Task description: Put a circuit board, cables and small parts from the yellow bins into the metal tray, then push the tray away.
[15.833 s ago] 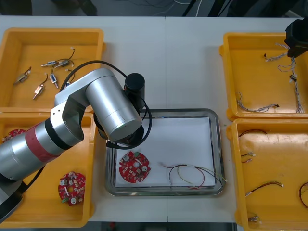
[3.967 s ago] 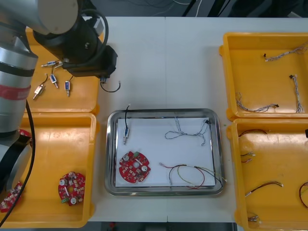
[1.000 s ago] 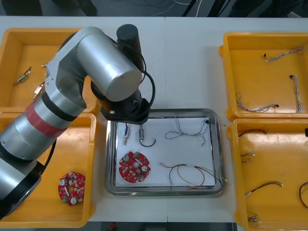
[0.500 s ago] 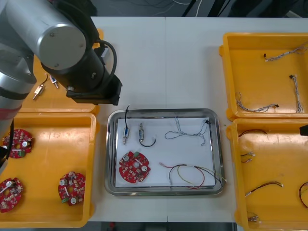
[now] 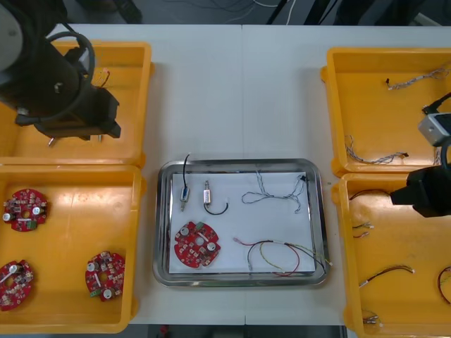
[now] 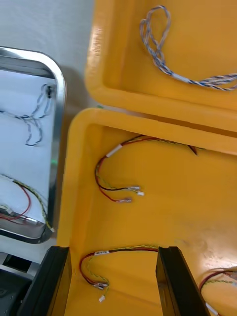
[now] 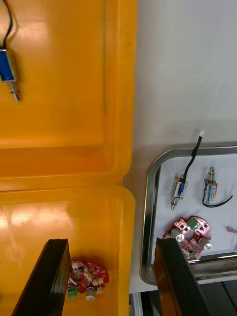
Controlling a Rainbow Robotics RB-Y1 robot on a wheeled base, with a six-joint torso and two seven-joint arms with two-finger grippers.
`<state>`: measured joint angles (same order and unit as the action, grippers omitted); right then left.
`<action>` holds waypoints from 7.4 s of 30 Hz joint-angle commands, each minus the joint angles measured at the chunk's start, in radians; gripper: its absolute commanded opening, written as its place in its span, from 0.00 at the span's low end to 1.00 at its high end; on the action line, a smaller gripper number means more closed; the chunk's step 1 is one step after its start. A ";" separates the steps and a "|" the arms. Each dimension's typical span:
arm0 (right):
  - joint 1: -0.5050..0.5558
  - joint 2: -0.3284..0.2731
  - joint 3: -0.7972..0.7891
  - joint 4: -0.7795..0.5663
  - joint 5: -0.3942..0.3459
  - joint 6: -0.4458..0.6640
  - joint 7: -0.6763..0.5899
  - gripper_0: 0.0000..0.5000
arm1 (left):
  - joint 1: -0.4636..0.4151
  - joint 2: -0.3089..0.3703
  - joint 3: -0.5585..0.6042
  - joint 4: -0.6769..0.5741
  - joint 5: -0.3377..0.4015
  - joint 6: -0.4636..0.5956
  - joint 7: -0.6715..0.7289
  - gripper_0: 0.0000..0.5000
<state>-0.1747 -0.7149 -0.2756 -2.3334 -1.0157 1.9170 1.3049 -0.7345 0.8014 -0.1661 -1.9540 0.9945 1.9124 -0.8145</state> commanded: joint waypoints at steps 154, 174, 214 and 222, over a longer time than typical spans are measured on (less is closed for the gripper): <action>-0.522 0.241 1.556 0.221 0.559 -0.315 0.220 1.00 | 0.578 0.194 0.435 -0.278 0.019 -0.061 -0.301 1.00; -0.525 0.232 1.564 0.238 0.577 -0.322 0.217 1.00 | 0.578 0.194 0.435 -0.278 0.019 -0.061 -0.301 1.00; -0.531 0.239 1.592 0.269 0.644 -0.326 0.214 1.00 | 0.578 0.194 0.435 -0.278 0.019 -0.061 -0.301 1.00; -0.531 0.238 1.595 0.269 0.648 -0.323 0.212 0.76 | 0.578 0.194 0.435 -0.278 0.019 -0.061 -0.301 1.00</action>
<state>-0.6818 -0.4867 1.2995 -2.0547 -0.3769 1.6012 1.5513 -0.1720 0.9504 0.2350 -2.2029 1.0238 1.8605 -1.0236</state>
